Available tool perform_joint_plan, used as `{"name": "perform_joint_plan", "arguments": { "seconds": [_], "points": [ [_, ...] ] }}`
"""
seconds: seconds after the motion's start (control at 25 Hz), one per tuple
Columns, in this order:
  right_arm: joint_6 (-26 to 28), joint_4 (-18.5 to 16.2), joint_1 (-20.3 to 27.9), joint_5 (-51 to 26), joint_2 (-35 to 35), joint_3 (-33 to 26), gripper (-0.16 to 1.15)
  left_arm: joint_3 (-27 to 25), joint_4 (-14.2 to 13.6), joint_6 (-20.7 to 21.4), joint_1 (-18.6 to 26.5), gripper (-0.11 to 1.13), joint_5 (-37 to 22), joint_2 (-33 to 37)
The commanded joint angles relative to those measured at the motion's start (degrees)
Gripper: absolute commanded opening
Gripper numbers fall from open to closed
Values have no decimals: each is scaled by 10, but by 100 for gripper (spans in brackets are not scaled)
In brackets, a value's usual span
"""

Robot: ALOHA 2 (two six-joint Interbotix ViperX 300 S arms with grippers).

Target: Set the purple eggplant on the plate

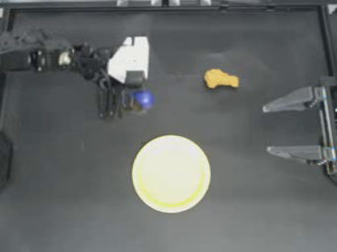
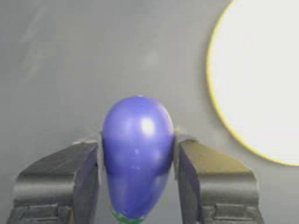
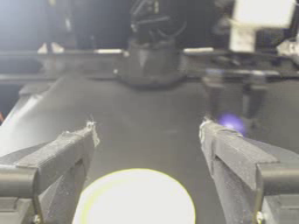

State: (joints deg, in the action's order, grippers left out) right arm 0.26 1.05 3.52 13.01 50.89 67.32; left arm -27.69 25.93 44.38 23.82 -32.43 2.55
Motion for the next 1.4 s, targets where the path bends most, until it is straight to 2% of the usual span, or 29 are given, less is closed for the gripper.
{"name": "perform_joint_plan", "arguments": {
  "seconds": [0.04, 0.28, 0.48, 1.04, 1.24, 1.4],
  "points": [
    [1, 2, 0, 3, -4, -8, 100, 13, -3, 1, -47, 29, 4, 43],
    [1, 2, 0, 2, -4, -10, 100, 18, -5, -33, -118, 29, 27, 38],
    [1, 2, 0, 2, -4, -11, 100, 18, -5, -40, -164, 29, 60, 17],
    [1, 2, 0, 2, -4, -11, 100, 22, -2, -39, -189, 30, 124, -76],
    [1, 2, -1, 2, -4, -11, 100, 55, -2, -37, -199, 30, 120, -115],
    [1, 2, 0, 2, -4, -11, 100, 78, -2, -38, -200, 30, 92, -142]
  ]
}}
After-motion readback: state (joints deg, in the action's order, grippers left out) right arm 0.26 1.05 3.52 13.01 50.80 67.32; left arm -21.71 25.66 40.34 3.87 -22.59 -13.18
